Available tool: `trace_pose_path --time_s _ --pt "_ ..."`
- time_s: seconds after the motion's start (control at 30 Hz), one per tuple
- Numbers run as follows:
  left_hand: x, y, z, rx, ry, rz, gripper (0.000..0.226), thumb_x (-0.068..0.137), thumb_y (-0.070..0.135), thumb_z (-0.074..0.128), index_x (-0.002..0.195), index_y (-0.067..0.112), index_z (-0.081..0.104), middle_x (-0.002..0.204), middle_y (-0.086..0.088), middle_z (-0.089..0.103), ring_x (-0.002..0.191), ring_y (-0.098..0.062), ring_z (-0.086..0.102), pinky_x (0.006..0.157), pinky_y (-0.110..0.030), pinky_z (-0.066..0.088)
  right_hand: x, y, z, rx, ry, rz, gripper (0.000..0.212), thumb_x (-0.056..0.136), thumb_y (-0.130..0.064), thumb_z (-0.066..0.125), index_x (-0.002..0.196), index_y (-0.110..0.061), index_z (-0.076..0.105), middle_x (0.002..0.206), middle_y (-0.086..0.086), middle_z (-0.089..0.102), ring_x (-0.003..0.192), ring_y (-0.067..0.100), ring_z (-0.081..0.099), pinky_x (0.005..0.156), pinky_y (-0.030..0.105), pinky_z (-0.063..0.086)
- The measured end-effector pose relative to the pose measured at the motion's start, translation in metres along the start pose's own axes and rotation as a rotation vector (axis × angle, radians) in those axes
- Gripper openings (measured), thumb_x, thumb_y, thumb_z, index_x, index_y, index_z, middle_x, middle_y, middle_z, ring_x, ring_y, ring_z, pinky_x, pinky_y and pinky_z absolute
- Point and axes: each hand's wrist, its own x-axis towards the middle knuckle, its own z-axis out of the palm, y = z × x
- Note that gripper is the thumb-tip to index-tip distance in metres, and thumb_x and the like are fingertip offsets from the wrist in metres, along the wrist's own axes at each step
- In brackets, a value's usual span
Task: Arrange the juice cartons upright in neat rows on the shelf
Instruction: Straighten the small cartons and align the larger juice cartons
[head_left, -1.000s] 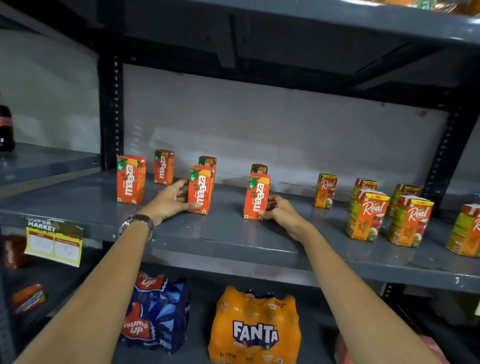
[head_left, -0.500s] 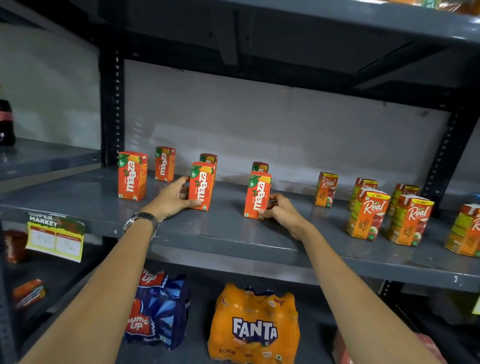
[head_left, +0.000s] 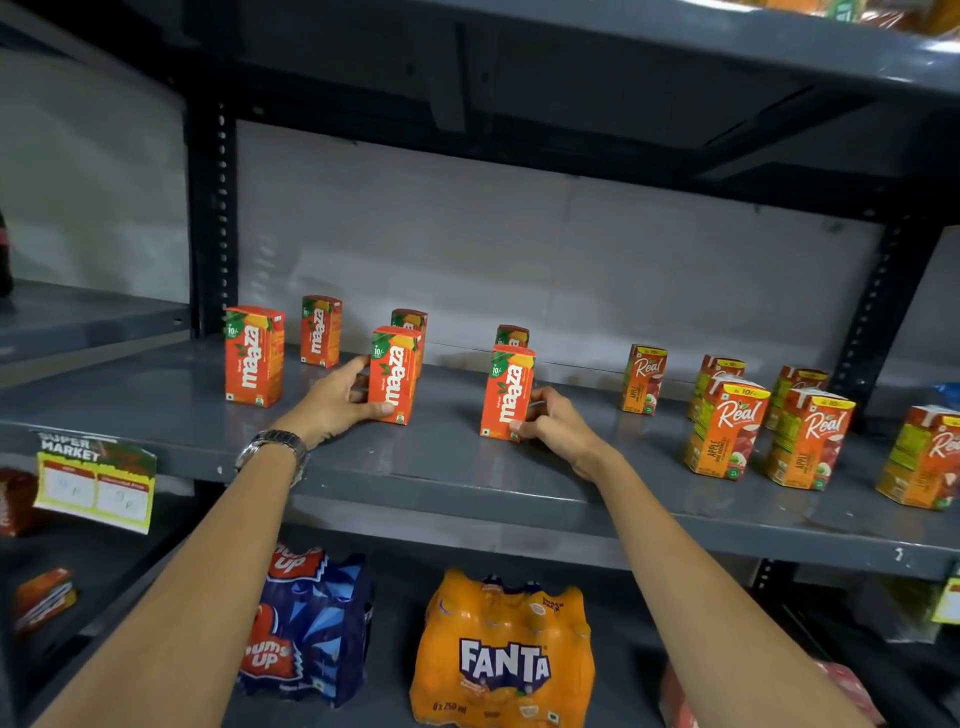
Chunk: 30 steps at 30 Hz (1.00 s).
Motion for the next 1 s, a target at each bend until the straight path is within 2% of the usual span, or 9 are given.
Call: trace_pose_path --time_s 0.17,0.23,0.4,0.5,0.6,0.7,0.8,0.9,1.0 --pt "0.004 -0.006 -0.006 -0.013 0.034 -0.011 0.109 0.066 0.013 0.079 0.147 0.023 0.007 0.146 -0.012 0.036 0.13 -0.027 0.041 0.108 -0.054 0.032 -0.003 -0.003 -0.006 0.115 -0.054 0.026 0.065 0.082 -0.01 0.065 0.135 -0.009 0.029 0.123 0.009 0.052 0.109 0.019 0.051 0.097 0.034 0.043" --pt "-0.001 -0.001 -0.004 -0.027 0.174 0.035 0.117 0.062 0.01 0.082 0.146 0.023 0.002 0.15 -0.01 0.028 0.135 -0.026 0.032 0.111 -0.051 0.028 -0.007 0.002 -0.018 0.179 -0.017 0.01 0.075 0.079 -0.013 0.068 0.14 -0.015 0.024 0.125 0.004 0.048 0.115 0.019 0.048 0.102 0.035 0.04" --pt "-0.011 0.059 0.045 -0.082 0.634 0.45 0.073 0.073 -0.01 0.065 0.136 0.013 0.036 0.138 0.0 0.042 0.124 -0.007 0.042 0.102 -0.023 0.039 -0.036 0.024 -0.059 0.092 0.438 -0.256 0.048 0.08 0.003 0.06 0.125 -0.009 0.047 0.118 0.004 0.055 0.102 0.019 0.056 0.079 0.017 0.048" --pt "-0.008 0.102 0.116 -0.226 0.433 0.544 0.062 0.074 -0.015 0.056 0.124 0.018 0.042 0.122 0.001 0.05 0.111 -0.012 0.051 0.087 -0.019 0.047 -0.066 0.029 -0.081 0.02 0.871 -0.393 0.033 0.079 0.003 0.054 0.11 -0.011 0.054 0.106 0.004 0.06 0.09 0.013 0.057 0.074 0.02 0.047" --pt "-0.008 0.135 0.2 -0.33 0.165 0.44 0.055 0.074 -0.013 0.061 0.119 0.014 0.045 0.109 -0.002 0.054 0.099 -0.013 0.054 0.079 -0.018 0.05 -0.085 0.042 -0.104 -0.104 1.125 -0.31 0.027 0.08 -0.005 0.053 0.106 -0.01 0.053 0.105 0.006 0.06 0.093 0.015 0.056 0.078 0.024 0.044" --pt "-0.008 0.145 0.266 -0.25 -0.082 0.251 0.055 0.078 -0.003 0.064 0.127 0.006 0.042 0.125 -0.01 0.052 0.111 -0.021 0.054 0.093 -0.028 0.043 -0.096 0.061 -0.127 -0.068 1.075 -0.059 0.032 0.081 -0.004 0.05 0.112 -0.005 0.049 0.113 0.014 0.056 0.102 0.029 0.054 0.087 0.04 0.046" --pt "-0.004 0.142 0.297 -0.102 -0.146 0.17 0.057 0.086 0.006 0.058 0.137 0.012 0.032 0.142 -0.01 0.039 0.126 -0.027 0.044 0.101 -0.035 0.039 -0.096 0.076 -0.145 -0.067 0.785 0.081 0.038 0.081 -0.003 0.049 0.119 -0.007 0.049 0.113 0.012 0.059 0.104 0.027 0.054 0.091 0.035 0.044" --pt "-0.001 0.142 0.303 -0.01 -0.088 0.147 0.048 0.091 0.005 0.049 0.135 0.012 0.033 0.139 -0.013 0.042 0.121 -0.027 0.048 0.091 -0.03 0.042 -0.09 0.082 -0.154 -0.059 0.592 0.114 0.038 0.084 -0.007 0.052 0.121 -0.013 0.055 0.118 0.01 0.065 0.11 0.029 0.059 0.095 0.047 0.049" --pt "-0.001 0.143 0.296 0.022 -0.094 0.166 0.04 0.091 0.007 0.05 0.13 0.01 0.04 0.129 -0.013 0.052 0.115 -0.024 0.052 0.084 -0.024 0.038 -0.088 0.076 -0.16 0.032 0.532 0.125 0.034 0.086 -0.002 0.055 0.12 -0.006 0.056 0.117 0.013 0.064 0.108 0.029 0.061 0.092 0.044 0.053"
